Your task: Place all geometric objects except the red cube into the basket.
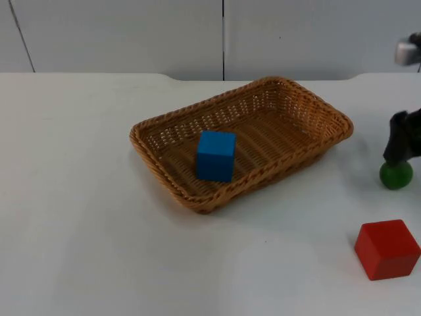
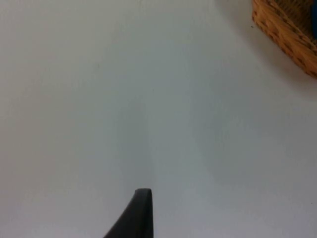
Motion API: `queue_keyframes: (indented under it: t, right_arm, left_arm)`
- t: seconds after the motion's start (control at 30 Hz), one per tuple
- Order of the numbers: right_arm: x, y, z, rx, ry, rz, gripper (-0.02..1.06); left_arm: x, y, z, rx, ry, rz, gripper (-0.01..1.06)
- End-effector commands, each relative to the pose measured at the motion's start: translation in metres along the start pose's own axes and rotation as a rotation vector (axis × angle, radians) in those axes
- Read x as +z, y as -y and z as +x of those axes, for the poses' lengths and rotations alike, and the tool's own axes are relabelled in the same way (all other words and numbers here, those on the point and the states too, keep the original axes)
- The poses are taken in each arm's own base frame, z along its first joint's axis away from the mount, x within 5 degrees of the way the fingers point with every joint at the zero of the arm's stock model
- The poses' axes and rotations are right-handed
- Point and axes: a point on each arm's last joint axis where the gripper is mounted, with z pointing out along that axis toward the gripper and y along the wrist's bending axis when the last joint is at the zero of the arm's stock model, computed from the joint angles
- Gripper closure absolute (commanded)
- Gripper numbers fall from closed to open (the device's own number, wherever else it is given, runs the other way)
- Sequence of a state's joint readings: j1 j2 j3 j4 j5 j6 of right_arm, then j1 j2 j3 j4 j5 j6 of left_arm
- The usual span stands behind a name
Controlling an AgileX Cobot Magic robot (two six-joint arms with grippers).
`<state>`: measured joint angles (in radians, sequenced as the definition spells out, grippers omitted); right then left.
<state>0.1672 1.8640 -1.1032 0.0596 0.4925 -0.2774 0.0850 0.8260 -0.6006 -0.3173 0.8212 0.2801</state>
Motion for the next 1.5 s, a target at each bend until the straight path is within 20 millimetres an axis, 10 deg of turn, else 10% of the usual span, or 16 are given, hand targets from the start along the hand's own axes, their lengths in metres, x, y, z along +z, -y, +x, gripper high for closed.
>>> queue_keyframes:
  t: [0.0, 0.47, 0.8, 1.2, 1.47]
  right_arm:
    - [0.014, -0.001, -0.003, -0.024, 0.020, 0.009, -0.01]
    - [0.063, 0.000, 0.003, -0.016, 0.042, 0.021, 0.14]
    - [0.062, 0.000, 0.002, -0.015, 0.050, 0.023, 1.01]
    - [-0.028, 0.001, -0.016, -0.013, 0.145, 0.033, 1.05]
    - [-0.072, -0.048, -0.063, -0.124, 0.286, -0.031, 1.05]
  left_arm:
    - [-0.001, 0.000, 0.000, 0.013, 0.017, -0.005, 0.00]
    - [-0.001, 0.000, -0.001, 0.019, 0.021, -0.012, 0.00]
    - [-0.001, 0.000, -0.001, 0.019, 0.025, -0.013, 0.00]
    - [-0.001, 0.000, -0.001, 0.020, 0.025, -0.014, 0.00]
    - [-0.001, 0.000, -0.001, 0.015, 0.027, -0.009, 0.00]
